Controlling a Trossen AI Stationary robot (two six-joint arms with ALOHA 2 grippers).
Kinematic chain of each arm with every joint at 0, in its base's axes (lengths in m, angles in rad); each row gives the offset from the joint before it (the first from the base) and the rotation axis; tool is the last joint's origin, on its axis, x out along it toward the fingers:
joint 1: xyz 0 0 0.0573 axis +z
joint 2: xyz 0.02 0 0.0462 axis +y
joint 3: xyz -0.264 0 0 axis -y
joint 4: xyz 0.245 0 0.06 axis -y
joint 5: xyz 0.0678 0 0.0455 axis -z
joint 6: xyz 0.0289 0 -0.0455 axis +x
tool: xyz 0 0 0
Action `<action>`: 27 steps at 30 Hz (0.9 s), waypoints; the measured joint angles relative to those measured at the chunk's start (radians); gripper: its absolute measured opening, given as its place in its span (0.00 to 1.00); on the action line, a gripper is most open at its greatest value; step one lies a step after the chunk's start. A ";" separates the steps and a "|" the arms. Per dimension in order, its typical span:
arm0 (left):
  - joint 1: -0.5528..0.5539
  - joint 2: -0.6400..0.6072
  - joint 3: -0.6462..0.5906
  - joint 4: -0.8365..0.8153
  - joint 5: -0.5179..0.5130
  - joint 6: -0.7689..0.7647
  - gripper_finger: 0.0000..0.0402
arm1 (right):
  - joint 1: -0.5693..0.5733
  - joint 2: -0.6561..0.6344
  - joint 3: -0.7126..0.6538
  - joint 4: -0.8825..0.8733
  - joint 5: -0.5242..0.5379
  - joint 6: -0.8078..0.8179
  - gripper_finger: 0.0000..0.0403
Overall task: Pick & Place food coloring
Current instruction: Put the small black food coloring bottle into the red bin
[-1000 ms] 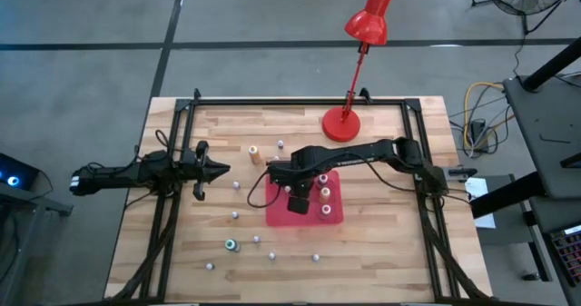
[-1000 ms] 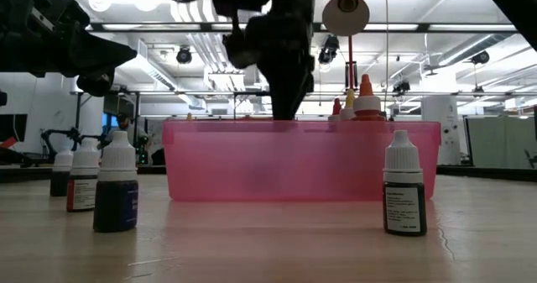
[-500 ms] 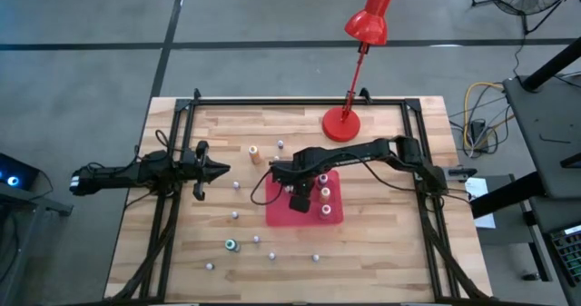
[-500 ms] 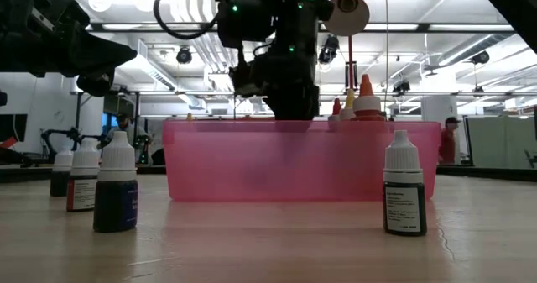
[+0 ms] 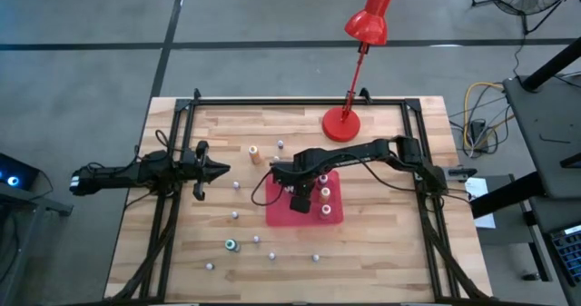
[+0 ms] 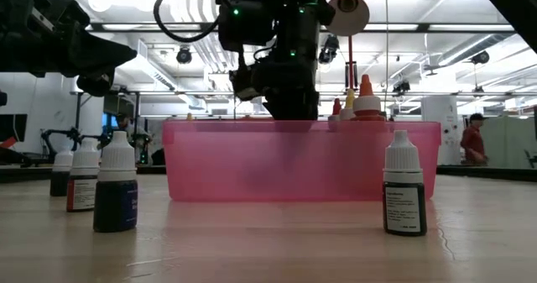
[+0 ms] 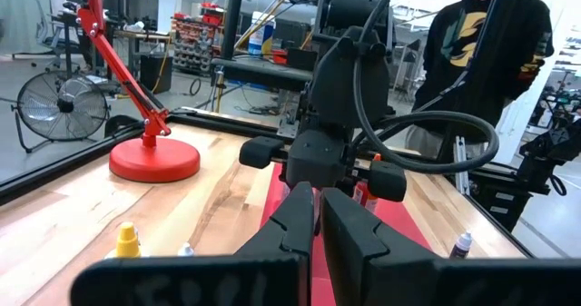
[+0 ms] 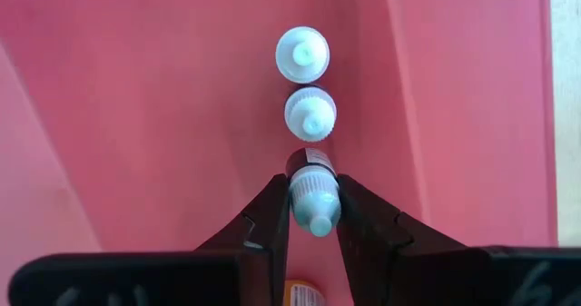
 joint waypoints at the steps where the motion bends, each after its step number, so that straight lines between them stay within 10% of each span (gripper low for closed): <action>1: 0.000 0.000 0.000 0.000 0.000 0.000 0.00 | 0.000 0.000 0.001 0.000 0.000 -0.003 0.17; 27: 0.000 0.000 0.000 0.000 0.000 0.000 0.00 | -0.003 0.077 0.076 -0.021 -0.010 -0.032 0.17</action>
